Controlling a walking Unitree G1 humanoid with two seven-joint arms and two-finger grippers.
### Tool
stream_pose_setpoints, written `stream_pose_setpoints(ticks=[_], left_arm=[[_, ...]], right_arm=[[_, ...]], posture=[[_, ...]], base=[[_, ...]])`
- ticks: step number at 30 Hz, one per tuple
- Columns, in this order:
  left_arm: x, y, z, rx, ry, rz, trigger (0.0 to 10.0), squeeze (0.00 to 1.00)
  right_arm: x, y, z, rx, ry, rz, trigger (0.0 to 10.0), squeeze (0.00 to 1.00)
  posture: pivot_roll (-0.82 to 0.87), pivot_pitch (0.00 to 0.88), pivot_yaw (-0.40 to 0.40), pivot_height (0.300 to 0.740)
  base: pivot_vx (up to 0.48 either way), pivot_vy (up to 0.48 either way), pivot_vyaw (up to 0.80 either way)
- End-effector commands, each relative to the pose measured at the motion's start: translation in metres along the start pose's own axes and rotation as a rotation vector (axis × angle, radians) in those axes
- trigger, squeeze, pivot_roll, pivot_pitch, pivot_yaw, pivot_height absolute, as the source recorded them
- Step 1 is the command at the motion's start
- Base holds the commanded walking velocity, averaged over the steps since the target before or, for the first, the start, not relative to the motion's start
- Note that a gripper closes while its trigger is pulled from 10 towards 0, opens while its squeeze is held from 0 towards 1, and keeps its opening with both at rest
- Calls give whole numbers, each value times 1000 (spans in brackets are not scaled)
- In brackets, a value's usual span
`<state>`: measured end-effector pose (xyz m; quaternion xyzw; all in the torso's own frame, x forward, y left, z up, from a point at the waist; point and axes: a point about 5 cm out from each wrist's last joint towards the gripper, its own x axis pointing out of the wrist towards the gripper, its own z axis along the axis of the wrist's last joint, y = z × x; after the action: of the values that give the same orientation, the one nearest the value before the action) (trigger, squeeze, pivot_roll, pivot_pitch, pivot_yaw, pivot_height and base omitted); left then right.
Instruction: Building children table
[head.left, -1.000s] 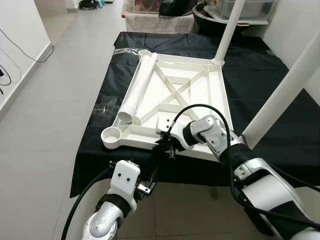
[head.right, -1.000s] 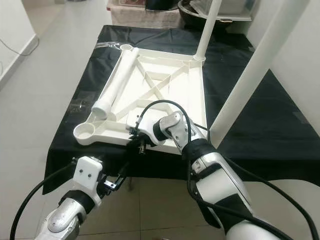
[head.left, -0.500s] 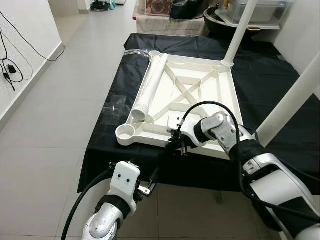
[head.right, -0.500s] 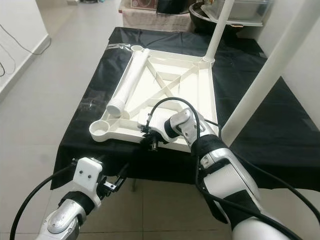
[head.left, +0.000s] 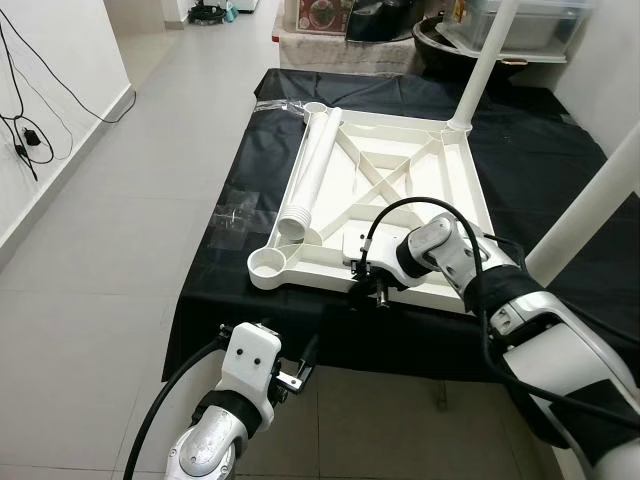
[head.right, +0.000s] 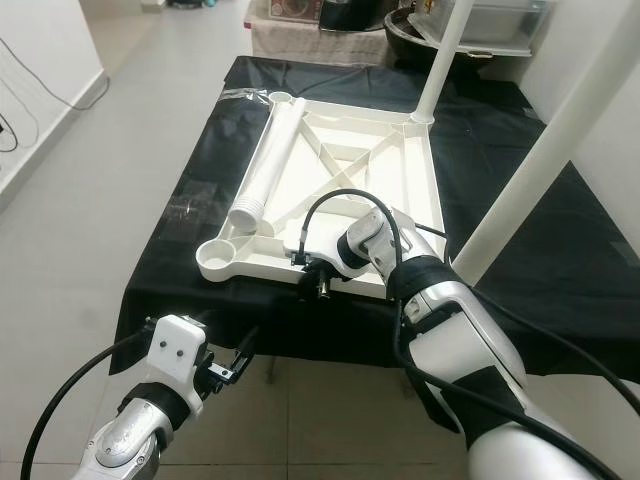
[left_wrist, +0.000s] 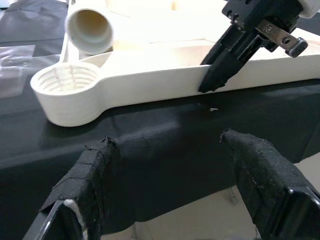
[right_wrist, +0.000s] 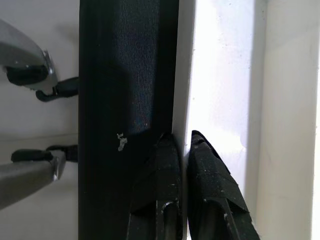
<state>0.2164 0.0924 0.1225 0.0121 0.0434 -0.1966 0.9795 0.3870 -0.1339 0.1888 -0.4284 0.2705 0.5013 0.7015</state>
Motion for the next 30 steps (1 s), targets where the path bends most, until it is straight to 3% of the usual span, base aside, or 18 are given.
stream_pose_setpoints(ticks=[1, 10, 16, 17, 19, 22, 23, 27, 29, 30], left_arm=[[0, -1, -7, -9, 32, -2, 10000, 0], [0, -1, -7, -7, 32, -2, 10000, 0], [1, 0, -7, -6, 33, -1, 10000, 0], [1, 0, -7, -5, 33, -1, 10000, 0], [1, 0, -7, -4, 33, -1, 10000, 0], [1, 0, -7, -3, 33, 0, 10000, 0], [1, 0, -7, -3, 33, -1, 10000, 0], [1, 0, -7, -4, 34, -1, 10000, 0], [1, 0, -7, -4, 34, 0, 10000, 0], [1, 0, -7, -4, 34, 0, 10000, 0]], right_arm=[[-4, -1, -23, 13, 128, -38, 10000, 0], [-6, -1, -38, 5, 226, -66, 10000, 0], [-4, 1, -35, 18, 182, -23, 10000, 0], [-4, 2, -33, 20, 163, -9, 10000, 1000], [-6, -1, -25, 38, 93, -6, 10000, 1000], [-7, -2, -23, 43, 77, -10, 10000, 1000], [-9, -3, -20, 45, 56, -9, 10000, 0], [-26, -11, -11, 24, -25, 17, 10000, 0], [-45, -16, -3, 5, -119, 45, 10000, 0], [-45, -16, -3, 5, -119, 45, 10000, 0]], posture=[[82, 132, -88, 740], [84, 136, -83, 740], [85, 136, -83, 740], [85, 135, -82, 740], [84, 136, -82, 740], [84, 136, -82, 740], [85, 136, -81, 740], [85, 137, -80, 740], [86, 136, -83, 740], [86, 136, -83, 740]], base=[[0, 0, 0], [0, 0, 0], [0, 0, 0], [0, 0, 0], [0, 0, 0], [0, 0, 0], [0, 0, 0], [0, 0, 0], [0, 0, 0], [0, 0, 0]])
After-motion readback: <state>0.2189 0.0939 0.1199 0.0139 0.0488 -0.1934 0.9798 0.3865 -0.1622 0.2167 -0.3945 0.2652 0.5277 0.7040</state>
